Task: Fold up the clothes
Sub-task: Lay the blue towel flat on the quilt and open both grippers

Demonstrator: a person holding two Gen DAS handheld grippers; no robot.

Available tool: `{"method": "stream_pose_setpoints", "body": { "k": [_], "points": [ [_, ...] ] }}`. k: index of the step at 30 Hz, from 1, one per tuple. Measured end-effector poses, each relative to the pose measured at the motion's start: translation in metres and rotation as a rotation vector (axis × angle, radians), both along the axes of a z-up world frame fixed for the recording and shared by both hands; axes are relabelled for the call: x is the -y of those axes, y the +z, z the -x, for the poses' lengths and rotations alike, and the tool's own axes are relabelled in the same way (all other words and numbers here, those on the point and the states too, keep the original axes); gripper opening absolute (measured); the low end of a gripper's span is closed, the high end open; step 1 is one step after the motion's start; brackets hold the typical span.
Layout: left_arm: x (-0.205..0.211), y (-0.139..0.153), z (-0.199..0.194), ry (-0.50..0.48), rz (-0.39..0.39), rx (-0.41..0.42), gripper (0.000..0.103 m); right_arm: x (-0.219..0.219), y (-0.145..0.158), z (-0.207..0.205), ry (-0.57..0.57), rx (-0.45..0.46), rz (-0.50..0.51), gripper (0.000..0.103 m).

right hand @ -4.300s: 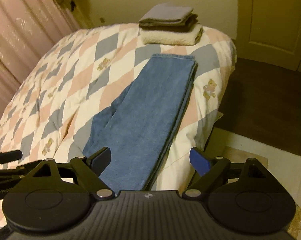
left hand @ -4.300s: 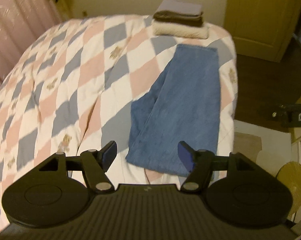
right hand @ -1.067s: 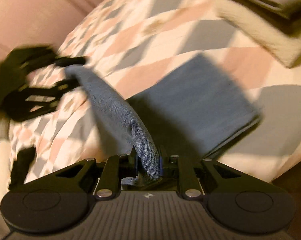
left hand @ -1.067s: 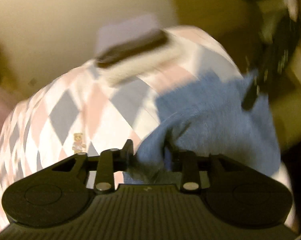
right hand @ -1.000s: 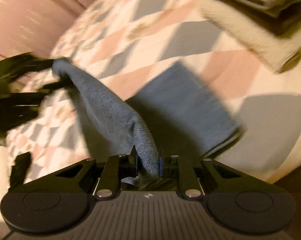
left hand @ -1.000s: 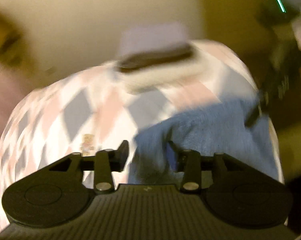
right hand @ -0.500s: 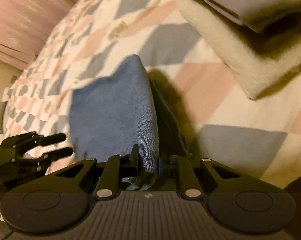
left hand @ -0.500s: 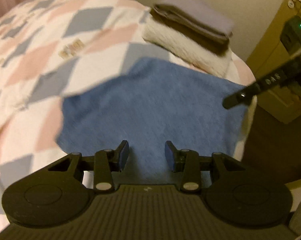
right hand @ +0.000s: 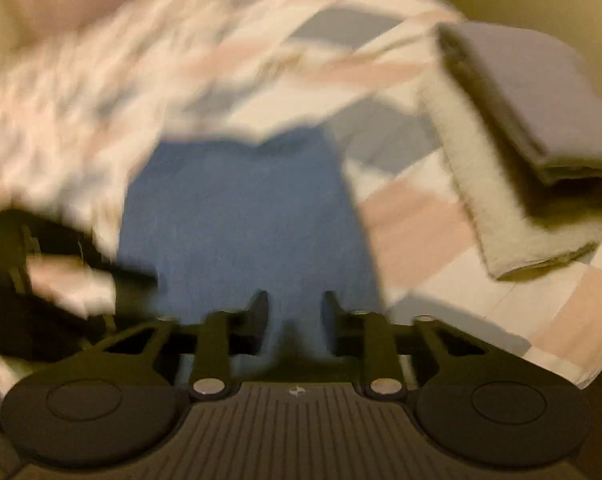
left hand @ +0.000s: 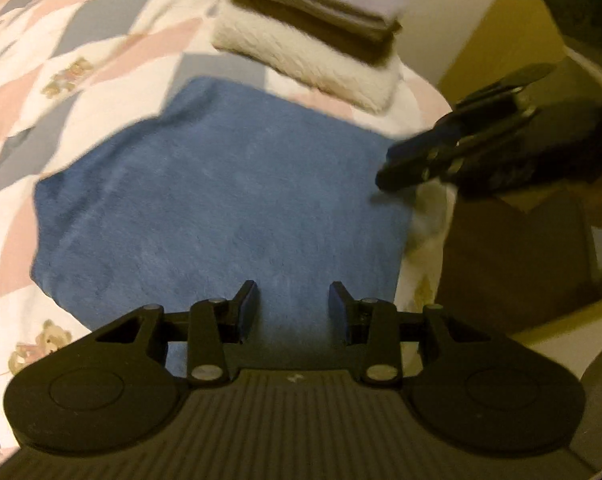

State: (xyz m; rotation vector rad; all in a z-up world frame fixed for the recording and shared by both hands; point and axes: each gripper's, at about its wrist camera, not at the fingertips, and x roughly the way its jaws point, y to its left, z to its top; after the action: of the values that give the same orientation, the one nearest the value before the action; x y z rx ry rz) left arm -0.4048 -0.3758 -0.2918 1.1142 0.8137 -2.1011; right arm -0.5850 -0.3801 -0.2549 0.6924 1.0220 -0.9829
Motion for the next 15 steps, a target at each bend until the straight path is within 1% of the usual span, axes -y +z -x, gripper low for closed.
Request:
{"method": "stream_pose_setpoints", "body": {
  "k": [1,2,4,6,7,8,9,11,14,15],
  "points": [
    [-0.002,0.0,-0.002,-0.016,0.007,0.013,0.033,-0.001,-0.01,-0.001,0.001,-0.049,-0.001,0.008],
    [-0.004,0.002,-0.007,-0.025,0.017,0.015,0.033,0.001,-0.018,0.004,-0.031,-0.07,-0.011,0.001],
    [-0.004,0.011,-0.021,-0.019,0.037,0.01,0.033,0.009,-0.021,0.014,-0.129,-0.102,-0.036,0.0],
    [0.001,0.02,-0.042,0.017,0.063,0.011,0.033,0.014,-0.015,0.017,-0.19,-0.144,-0.042,0.0],
    [0.004,0.024,-0.052,0.037,0.073,0.013,0.033,0.016,-0.009,0.017,-0.217,-0.162,-0.036,0.013],
    [0.008,0.027,-0.06,0.06,0.08,0.016,0.033,0.018,0.0,0.014,-0.237,-0.164,-0.019,0.019],
    [0.013,0.029,-0.068,0.083,0.09,0.017,0.033,0.02,0.01,0.01,-0.249,-0.141,0.011,0.019],
    [0.026,0.032,-0.076,0.12,0.113,0.012,0.033,0.032,0.025,-0.005,-0.234,-0.061,0.073,0.019],
    [0.05,0.032,-0.077,0.174,0.152,-0.008,0.033,0.065,0.028,-0.041,-0.116,0.052,0.126,0.019],
    [0.059,0.03,-0.076,0.193,0.162,-0.018,0.033,0.077,0.024,-0.054,-0.066,0.075,0.135,0.018]
  ]
}}
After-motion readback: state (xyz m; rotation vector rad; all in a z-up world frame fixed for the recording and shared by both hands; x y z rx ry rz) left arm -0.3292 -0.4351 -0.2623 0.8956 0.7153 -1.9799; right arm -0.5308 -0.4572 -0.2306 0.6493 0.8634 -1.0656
